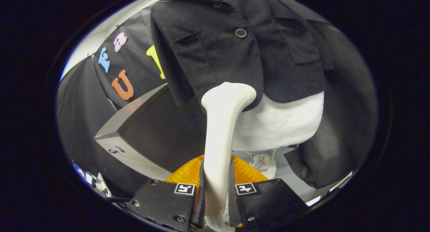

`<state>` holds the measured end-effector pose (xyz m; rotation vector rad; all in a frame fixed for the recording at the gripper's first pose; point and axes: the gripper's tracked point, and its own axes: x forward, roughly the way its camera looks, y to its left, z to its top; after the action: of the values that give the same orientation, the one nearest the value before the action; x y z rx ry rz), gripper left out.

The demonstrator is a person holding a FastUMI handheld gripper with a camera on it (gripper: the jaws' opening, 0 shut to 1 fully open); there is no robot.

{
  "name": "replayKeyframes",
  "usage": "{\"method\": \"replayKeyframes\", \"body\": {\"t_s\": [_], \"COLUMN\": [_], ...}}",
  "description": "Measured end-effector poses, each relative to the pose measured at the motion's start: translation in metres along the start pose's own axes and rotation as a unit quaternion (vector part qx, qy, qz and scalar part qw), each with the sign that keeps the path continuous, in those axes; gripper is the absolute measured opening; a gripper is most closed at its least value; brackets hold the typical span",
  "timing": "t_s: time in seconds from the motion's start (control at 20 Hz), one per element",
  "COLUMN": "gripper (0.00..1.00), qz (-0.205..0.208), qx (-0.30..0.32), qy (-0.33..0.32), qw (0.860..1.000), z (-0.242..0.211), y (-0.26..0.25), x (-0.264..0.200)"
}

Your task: Iron the clothes twice with a garment steamer, once on the left side and once on the right side.

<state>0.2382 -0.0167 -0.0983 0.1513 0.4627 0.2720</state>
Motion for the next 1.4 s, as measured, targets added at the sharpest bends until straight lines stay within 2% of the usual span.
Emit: {"method": "replayKeyframes", "body": {"t_s": [0.3,0.45,0.55,0.7,0.95,1.15,1.4], "gripper": [0.31,0.31,0.31,0.31,0.31,0.31,0.31], "qz": [0.003,0.019,0.025,0.036,0.049,0.052,0.053], "qx": [-0.008,-0.014,-0.017,-0.036,-0.065,-0.088,-0.104], "qy": [-0.015,-0.050,-0.100,-0.181,-0.292,-0.348,-0.389], "qw": [1.000,0.998,0.995,0.982,0.953,0.932,0.914], "z": [0.014,0.043,0.077,0.142,0.244,0.315,0.383], "y": [-0.001,-0.001,0.000,0.008,0.006,0.002,-0.006], "x": [-0.015,-0.051,-0.086,-0.138,-0.202,-0.234,-0.249]}}
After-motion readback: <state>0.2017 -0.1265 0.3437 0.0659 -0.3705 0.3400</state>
